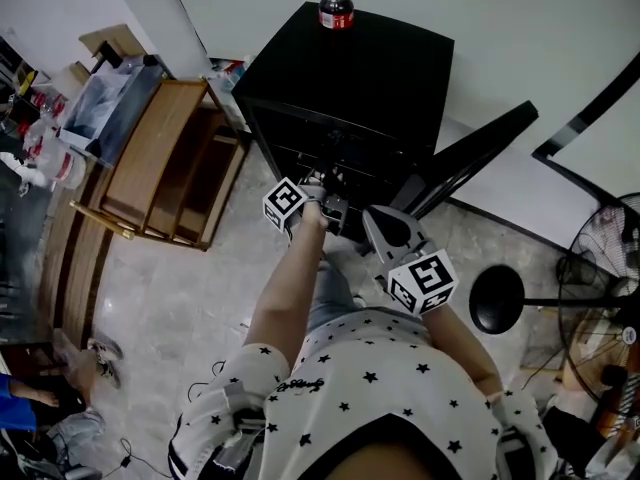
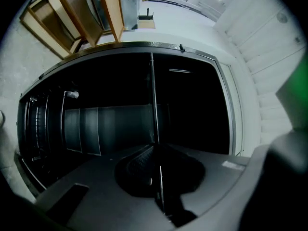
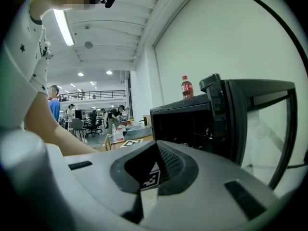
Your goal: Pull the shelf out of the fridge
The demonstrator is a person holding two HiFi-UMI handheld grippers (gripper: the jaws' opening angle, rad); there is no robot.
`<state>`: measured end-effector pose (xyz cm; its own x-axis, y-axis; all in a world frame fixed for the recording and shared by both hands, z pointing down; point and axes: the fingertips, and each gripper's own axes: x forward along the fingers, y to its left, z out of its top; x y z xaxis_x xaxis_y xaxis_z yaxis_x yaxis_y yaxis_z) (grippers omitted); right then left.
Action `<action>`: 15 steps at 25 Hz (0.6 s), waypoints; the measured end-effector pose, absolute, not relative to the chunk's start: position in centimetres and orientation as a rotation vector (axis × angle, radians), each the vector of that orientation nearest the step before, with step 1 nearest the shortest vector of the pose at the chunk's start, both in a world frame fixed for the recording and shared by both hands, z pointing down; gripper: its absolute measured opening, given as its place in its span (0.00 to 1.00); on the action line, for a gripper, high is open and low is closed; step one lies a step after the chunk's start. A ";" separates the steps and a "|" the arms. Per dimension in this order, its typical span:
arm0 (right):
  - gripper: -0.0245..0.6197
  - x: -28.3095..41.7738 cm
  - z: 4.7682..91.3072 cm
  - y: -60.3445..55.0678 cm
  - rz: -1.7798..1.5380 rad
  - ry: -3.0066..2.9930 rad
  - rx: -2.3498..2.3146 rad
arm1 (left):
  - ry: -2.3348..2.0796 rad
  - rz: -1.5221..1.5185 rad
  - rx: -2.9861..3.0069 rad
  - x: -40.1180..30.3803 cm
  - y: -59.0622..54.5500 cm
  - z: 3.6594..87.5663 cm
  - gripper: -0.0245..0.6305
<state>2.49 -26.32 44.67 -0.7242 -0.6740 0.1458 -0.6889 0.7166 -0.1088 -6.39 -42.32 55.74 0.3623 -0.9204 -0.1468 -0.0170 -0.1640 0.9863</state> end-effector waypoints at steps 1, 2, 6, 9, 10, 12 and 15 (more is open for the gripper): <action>0.03 2.5 44.8 -26.2 0.236 -2.821 1.122 | -0.886 -1.019 1.511 -6.5 -41.9 55.8 0.09; 0.03 2.5 44.9 -26.0 0.236 -2.821 1.120 | -0.886 -1.022 1.512 -6.6 -41.5 55.8 0.09; 0.03 2.6 45.3 -25.4 0.243 -2.819 1.112 | -0.882 -1.043 1.510 -7.0 -39.9 55.7 0.09; 0.03 2.7 45.5 -24.9 0.249 -2.819 1.108 | -0.874 -1.056 1.506 -7.2 -38.8 55.7 0.09; 0.03 2.7 45.6 -24.7 0.250 -2.819 1.105 | -0.872 -1.060 1.506 -7.3 -38.4 55.7 0.09; 0.03 2.7 45.7 -24.3 0.250 -2.821 1.100 | -0.874 -1.066 1.504 -7.5 -37.6 55.7 0.09; 0.03 2.7 45.8 -23.8 0.249 -2.824 1.096 | -0.872 -1.074 1.500 -7.9 -36.6 55.9 0.09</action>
<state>2.66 -23.82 45.77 -0.7354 -0.6598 0.1541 -0.6766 0.7273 -0.1148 -7.85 -36.56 55.86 0.3327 -0.9255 -0.1811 0.0131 -0.1875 0.9822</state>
